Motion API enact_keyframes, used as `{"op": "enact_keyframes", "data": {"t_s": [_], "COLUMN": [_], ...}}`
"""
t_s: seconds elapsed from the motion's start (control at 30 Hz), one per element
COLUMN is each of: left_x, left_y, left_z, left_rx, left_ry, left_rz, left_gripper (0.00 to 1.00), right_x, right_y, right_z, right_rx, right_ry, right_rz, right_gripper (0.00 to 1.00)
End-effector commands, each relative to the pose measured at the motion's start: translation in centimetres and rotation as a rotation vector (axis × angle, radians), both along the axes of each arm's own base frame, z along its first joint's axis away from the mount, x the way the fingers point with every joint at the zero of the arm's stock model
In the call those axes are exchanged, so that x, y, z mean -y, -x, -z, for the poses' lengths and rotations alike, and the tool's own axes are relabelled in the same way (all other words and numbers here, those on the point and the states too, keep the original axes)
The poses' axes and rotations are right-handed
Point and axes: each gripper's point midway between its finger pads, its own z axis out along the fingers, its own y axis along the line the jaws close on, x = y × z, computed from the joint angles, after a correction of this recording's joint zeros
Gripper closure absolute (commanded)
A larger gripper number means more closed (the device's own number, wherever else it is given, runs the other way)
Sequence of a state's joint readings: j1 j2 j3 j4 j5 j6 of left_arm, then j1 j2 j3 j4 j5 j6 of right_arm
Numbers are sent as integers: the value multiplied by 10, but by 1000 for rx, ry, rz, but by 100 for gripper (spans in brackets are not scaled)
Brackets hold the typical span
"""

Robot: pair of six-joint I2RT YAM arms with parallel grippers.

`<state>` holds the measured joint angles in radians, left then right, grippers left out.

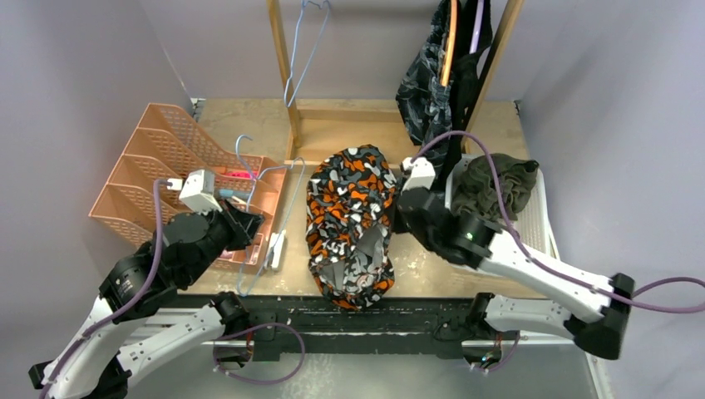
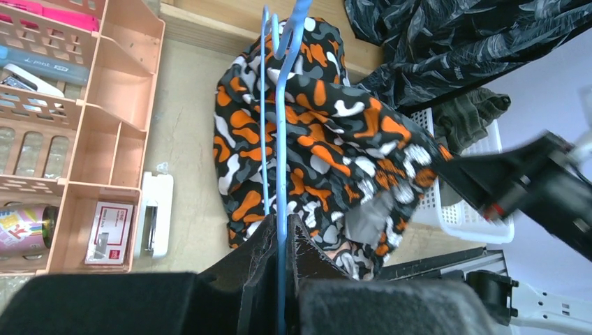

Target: Remove the shorts from the hanger

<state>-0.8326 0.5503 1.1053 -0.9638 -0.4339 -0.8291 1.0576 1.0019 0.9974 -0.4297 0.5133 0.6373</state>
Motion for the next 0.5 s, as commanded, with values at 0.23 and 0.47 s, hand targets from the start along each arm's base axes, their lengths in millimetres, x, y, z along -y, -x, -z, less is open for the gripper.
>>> {"op": "enact_keyframes", "data": {"t_s": [0.23,0.47], "left_x": [19,-34], "left_y": [-6,-5], "left_z": [3,7], "left_rx": [-24,-29], "left_ry": [36,0], "left_rz": [26,-207], "left_gripper": [100,100], "right_x": [-6,-50], "right_y": [-104,-109], "right_z": [66,36], "right_rx": [-129,-53], "right_ry": [265,160], "right_rz": [158,33], "right_gripper": [85,13]}}
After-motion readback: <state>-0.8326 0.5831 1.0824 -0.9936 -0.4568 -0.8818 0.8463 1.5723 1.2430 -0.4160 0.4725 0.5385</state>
